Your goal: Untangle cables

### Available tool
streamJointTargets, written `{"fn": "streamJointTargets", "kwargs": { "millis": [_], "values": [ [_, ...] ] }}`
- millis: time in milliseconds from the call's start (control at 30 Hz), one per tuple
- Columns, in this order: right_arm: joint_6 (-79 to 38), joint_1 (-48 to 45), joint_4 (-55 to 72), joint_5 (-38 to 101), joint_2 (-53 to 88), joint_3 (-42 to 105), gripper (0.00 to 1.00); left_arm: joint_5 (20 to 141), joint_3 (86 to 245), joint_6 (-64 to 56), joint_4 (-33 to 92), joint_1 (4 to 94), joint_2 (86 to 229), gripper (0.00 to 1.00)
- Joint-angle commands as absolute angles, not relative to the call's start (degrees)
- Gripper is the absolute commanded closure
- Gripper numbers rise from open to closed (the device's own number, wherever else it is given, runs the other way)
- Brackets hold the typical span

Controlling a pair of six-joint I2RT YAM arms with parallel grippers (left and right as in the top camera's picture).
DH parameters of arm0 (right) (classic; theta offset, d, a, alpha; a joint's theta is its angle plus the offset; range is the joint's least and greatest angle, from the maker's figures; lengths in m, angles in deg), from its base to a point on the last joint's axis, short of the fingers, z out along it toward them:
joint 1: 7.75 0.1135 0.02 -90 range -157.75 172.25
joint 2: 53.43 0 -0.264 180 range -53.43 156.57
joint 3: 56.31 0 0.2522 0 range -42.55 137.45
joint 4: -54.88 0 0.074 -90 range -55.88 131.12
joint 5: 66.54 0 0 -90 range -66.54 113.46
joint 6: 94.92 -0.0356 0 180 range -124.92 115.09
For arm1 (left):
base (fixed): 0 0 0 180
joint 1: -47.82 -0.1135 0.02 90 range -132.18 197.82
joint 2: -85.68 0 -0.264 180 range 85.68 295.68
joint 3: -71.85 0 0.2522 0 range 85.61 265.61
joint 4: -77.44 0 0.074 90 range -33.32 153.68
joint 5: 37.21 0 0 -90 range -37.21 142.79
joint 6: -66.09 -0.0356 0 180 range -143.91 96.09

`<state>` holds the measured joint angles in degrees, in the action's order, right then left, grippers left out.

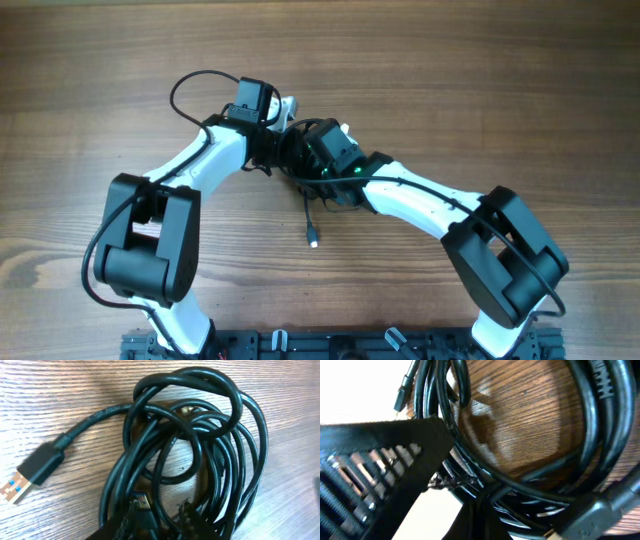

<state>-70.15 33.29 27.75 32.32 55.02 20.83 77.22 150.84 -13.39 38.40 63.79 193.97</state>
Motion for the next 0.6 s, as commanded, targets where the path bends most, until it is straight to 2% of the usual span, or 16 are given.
{"fn": "streamJointTargets", "kwargs": {
  "millis": [0,33,100,267,400,567],
  "values": [
    [-63.59,32.52,27.60,31.40,49.49,20.87,0.96,72.84,150.47,-12.60,37.96,63.90,194.52,0.73],
    [-62.69,32.52,27.54,31.40,48.02,20.87,0.96,70.03,150.47,-10.92,37.51,63.90,194.58,0.82],
    [-61.78,32.50,27.38,31.36,45.86,20.87,0.96,67.88,150.47,-9.96,37.11,63.90,194.96,0.85],
    [-55.72,28.77,26.62,31.36,37.20,20.87,0.96,67.64,150.47,-10.00,37.18,63.90,196.90,0.87],
    [-55.52,24.26,25.70,31.36,32.83,20.87,0.96,66.83,150.47,-10.00,37.11,63.90,196.92,0.87],
    [-47.79,18.65,17.70,31.12,32.48,20.87,0.96,62.64,150.47,-9.96,36.67,63.90,196.92,0.87]
  ]
}}
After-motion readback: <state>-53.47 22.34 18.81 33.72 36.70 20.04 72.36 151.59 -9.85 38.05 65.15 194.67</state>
